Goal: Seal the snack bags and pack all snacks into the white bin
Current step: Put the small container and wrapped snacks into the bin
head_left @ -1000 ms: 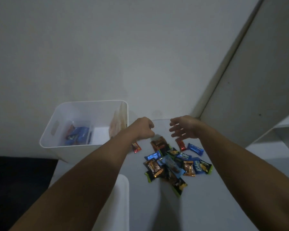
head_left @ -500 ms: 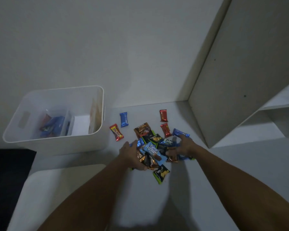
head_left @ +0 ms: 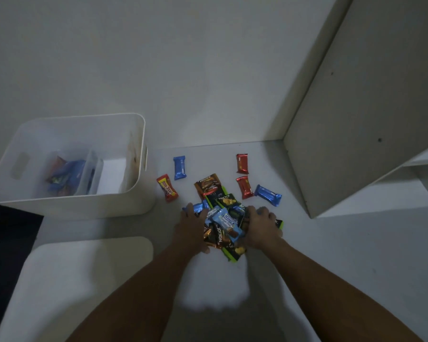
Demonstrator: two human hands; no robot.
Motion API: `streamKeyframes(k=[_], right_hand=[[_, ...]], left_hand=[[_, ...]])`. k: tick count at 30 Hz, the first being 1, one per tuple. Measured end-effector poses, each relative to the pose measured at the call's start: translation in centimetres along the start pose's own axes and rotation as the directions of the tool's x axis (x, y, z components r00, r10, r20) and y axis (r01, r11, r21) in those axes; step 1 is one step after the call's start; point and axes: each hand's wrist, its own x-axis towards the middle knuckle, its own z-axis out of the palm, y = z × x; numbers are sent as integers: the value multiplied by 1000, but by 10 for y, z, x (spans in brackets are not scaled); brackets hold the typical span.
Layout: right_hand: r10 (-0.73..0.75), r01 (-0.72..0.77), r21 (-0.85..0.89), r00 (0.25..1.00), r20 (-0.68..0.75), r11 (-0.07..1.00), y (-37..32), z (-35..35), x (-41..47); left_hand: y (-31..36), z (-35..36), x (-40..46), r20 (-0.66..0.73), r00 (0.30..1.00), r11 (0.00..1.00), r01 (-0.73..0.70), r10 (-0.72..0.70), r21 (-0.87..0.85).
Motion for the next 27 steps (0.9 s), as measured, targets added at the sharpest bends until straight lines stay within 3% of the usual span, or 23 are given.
streamKeyframes(k=[10, 20, 27], right_hand=[[-41, 32, -71, 991, -125, 997, 1, 7, 2], [13, 12, 153, 986, -163, 988, 19, -10, 7], [3, 26, 154, 982, -187, 988, 14, -44, 6]], left_hand=[[-7, 7, 2, -77, 994, 991, -84, 76, -109], [-12, 9, -4, -218, 971, 960, -146, 93, -239], [-28, -9, -10, -308, 942, 945, -211, 130, -248]])
